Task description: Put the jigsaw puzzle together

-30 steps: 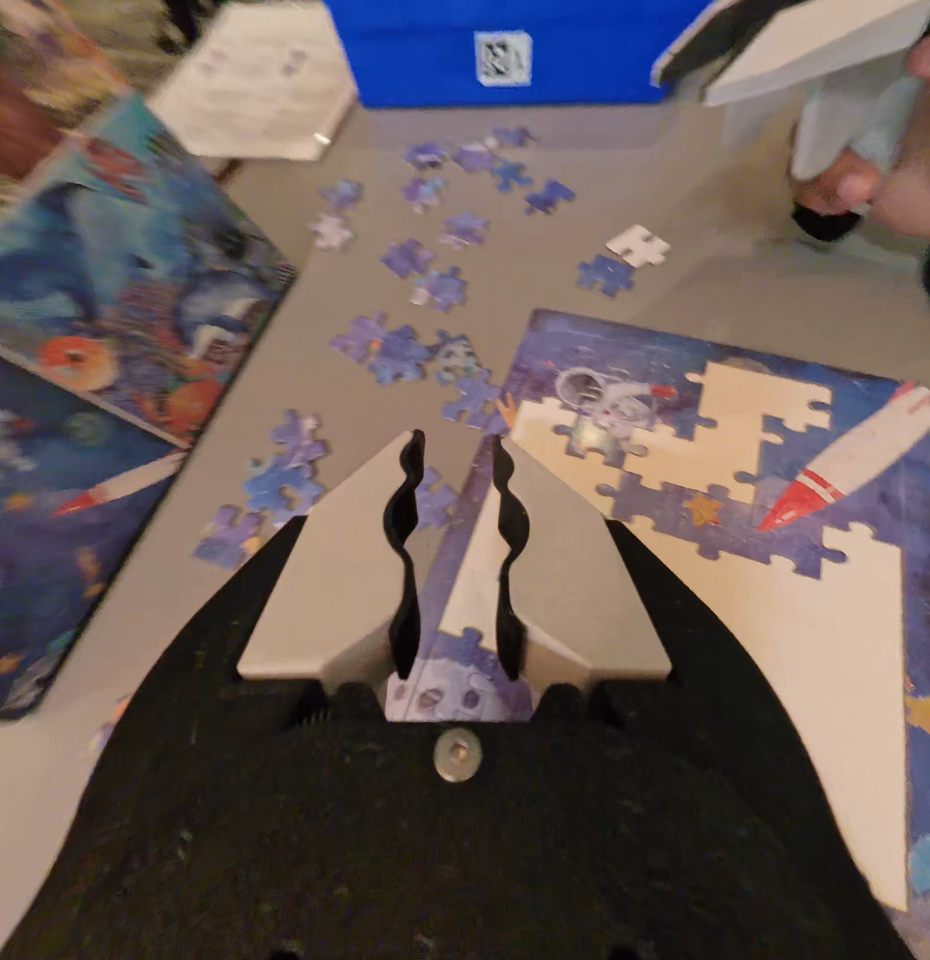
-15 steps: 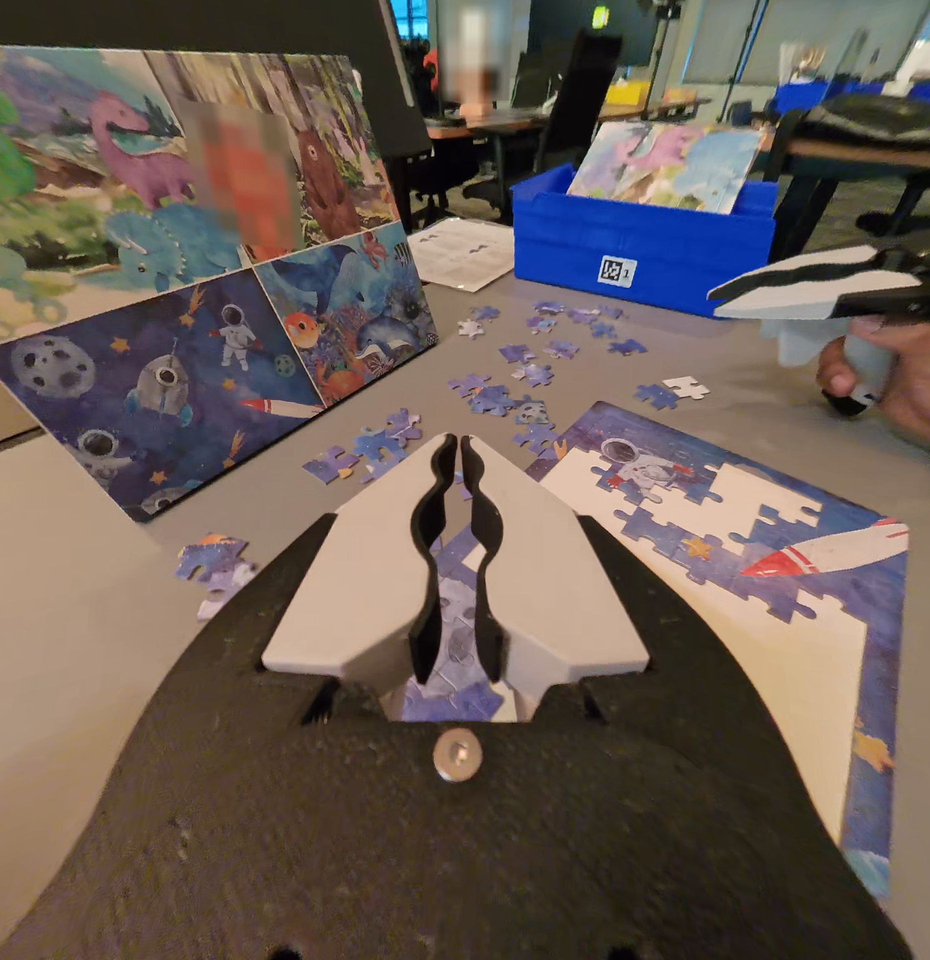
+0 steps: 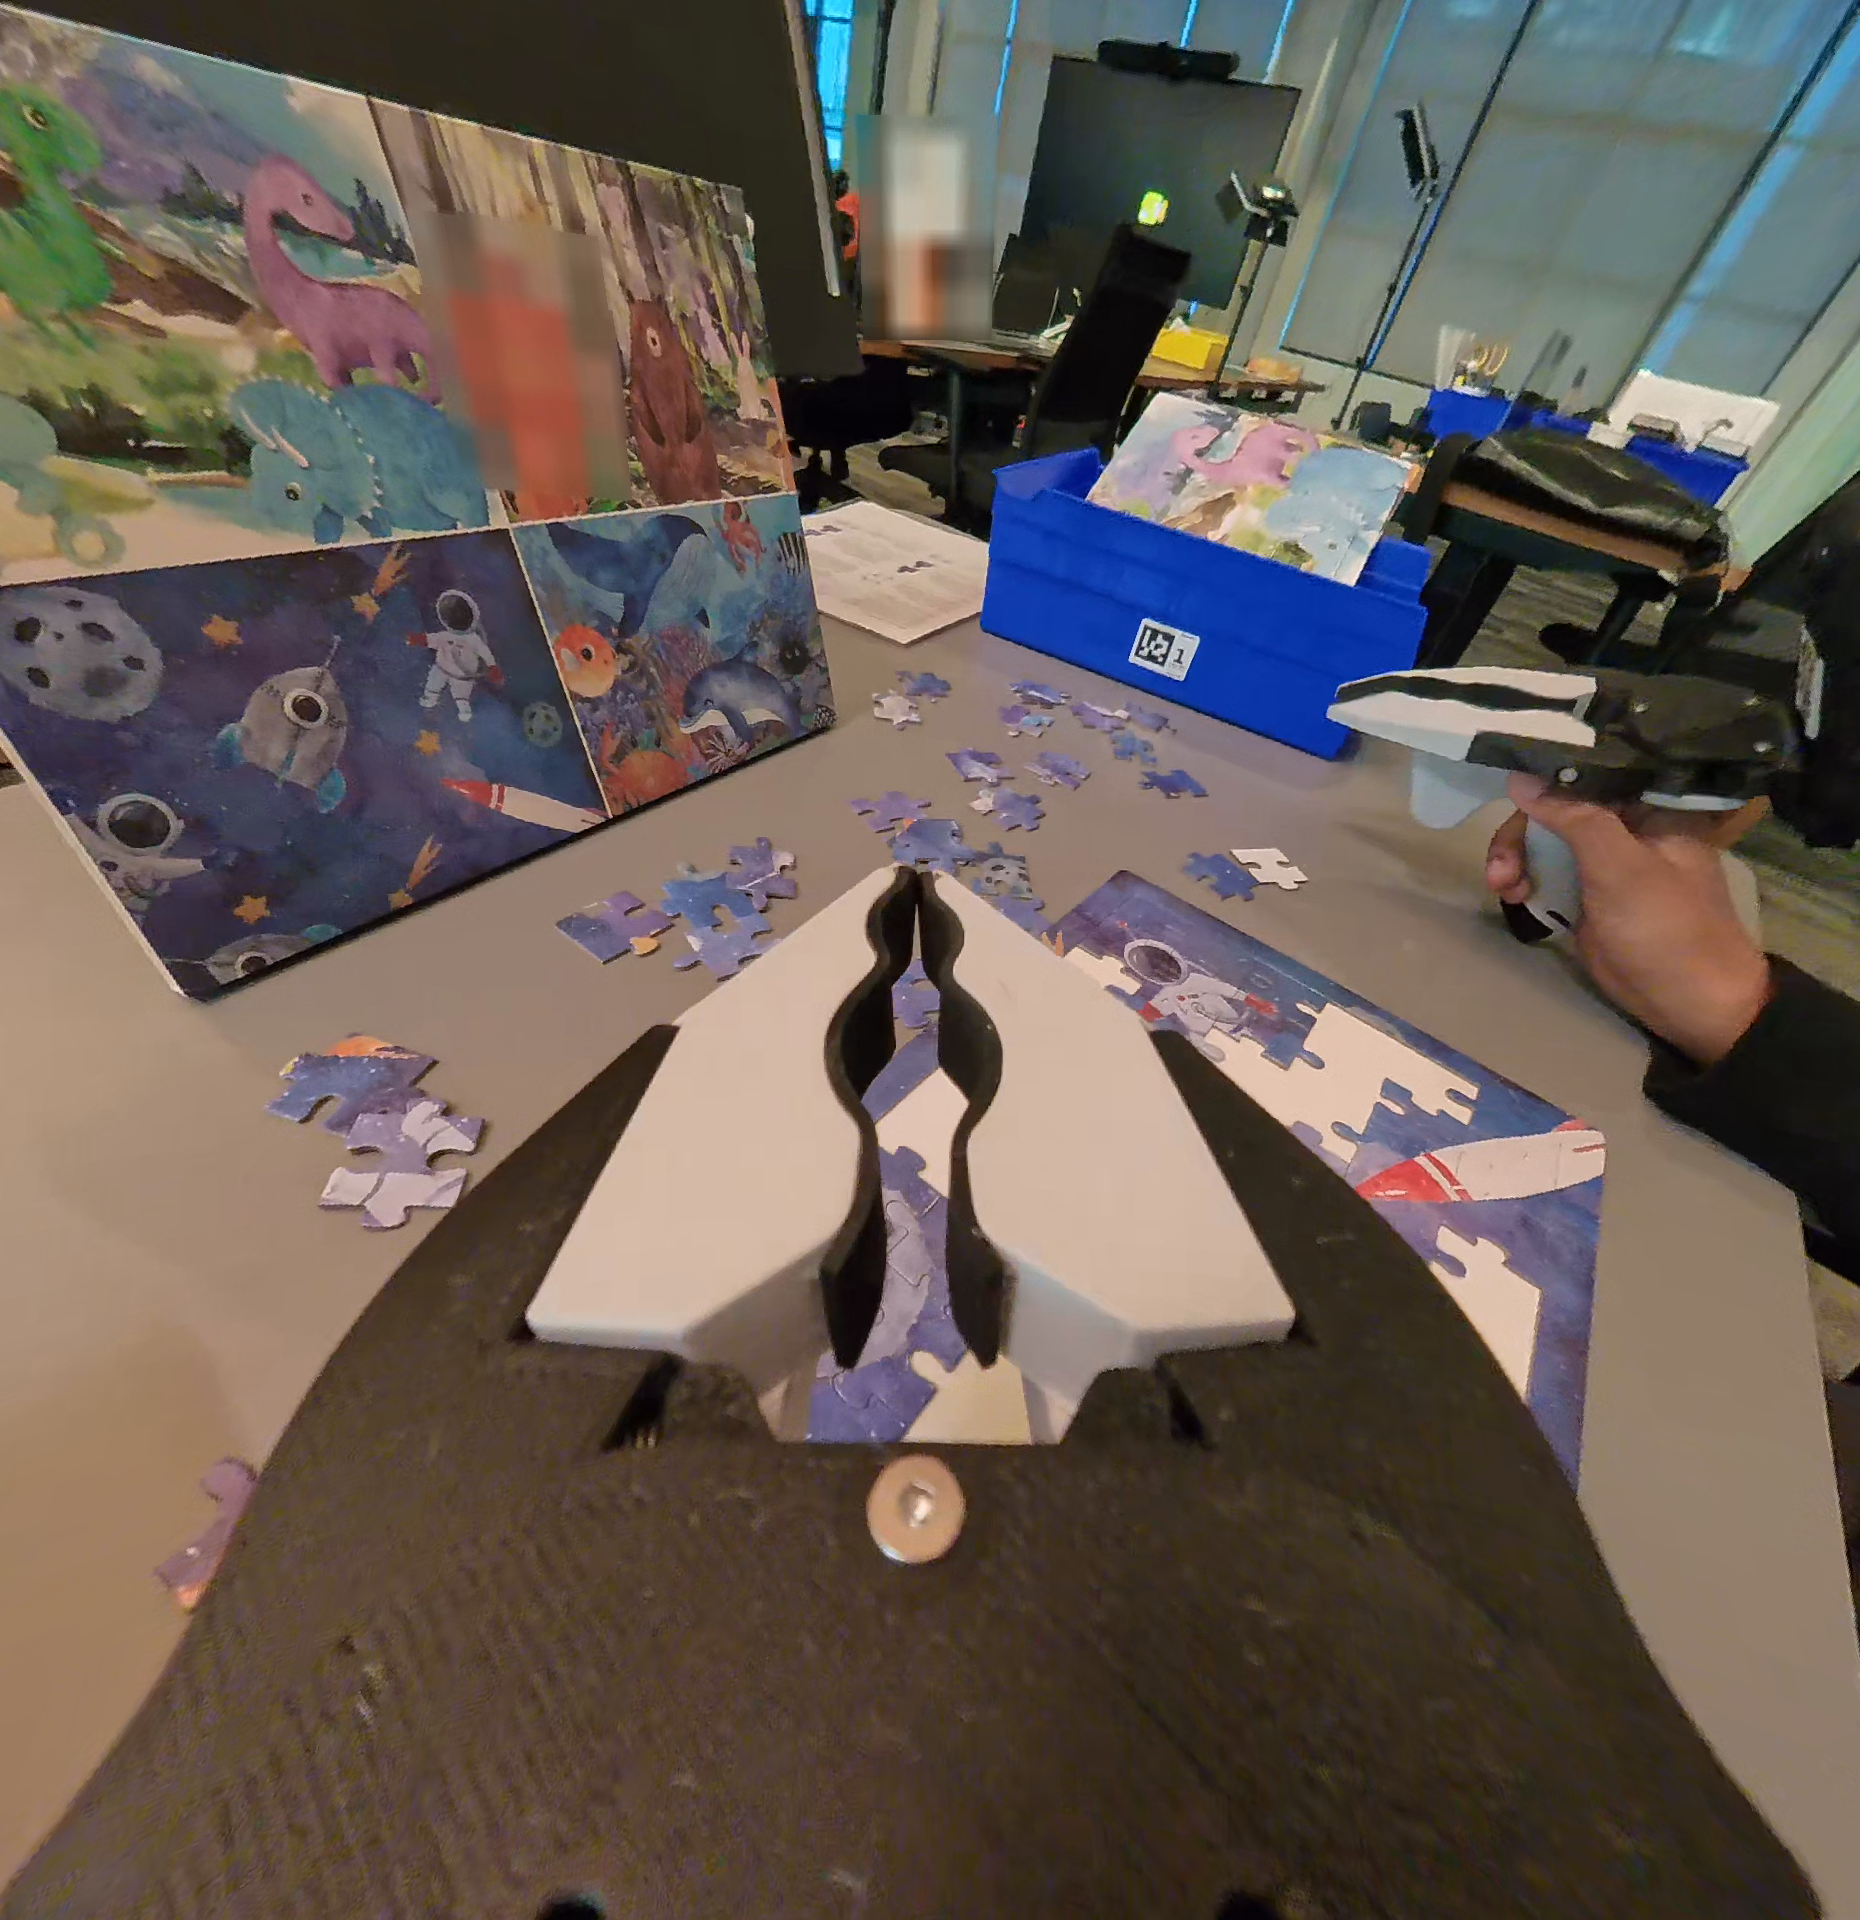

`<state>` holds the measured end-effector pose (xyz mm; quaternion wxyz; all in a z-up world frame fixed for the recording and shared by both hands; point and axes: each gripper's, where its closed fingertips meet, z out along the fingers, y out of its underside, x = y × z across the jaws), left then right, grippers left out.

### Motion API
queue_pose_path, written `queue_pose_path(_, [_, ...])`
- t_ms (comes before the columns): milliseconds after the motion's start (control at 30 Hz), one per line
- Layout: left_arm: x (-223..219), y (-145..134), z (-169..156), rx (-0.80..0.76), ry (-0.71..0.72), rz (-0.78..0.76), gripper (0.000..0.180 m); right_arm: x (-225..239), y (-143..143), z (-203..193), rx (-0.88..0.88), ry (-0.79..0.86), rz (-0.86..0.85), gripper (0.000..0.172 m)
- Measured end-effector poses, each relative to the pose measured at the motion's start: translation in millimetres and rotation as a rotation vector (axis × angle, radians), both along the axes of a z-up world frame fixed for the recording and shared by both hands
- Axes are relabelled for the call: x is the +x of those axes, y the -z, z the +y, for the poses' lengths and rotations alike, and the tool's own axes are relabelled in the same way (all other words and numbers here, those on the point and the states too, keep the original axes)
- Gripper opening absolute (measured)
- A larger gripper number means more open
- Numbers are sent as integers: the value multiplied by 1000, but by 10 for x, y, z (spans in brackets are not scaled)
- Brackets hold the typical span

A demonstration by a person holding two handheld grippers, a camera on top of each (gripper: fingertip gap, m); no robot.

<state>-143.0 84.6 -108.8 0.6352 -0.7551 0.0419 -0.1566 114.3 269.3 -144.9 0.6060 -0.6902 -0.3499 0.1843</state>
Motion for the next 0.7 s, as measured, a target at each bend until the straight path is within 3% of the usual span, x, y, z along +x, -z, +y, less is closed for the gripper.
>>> queue_pose_path(233, [-37, 118, 24, -91, -26, 119, 0, 78, 41, 118, -13, 101, -24, 26])
queue_pose_path(433, [-87, 84, 86, -131, -43, 148, 0, 145, -35, 124, -36, 93, 69, 25])
queue_pose_path(567, [-147, 94, 118, -150, -79, 135, 2, 153, -80, 90, -28, 70, 105, 29])
queue_pose_path(700, [-92, 187, 92, -214, -8, 75, 0, 81, -93, 3, 15, 25, 76, 22])
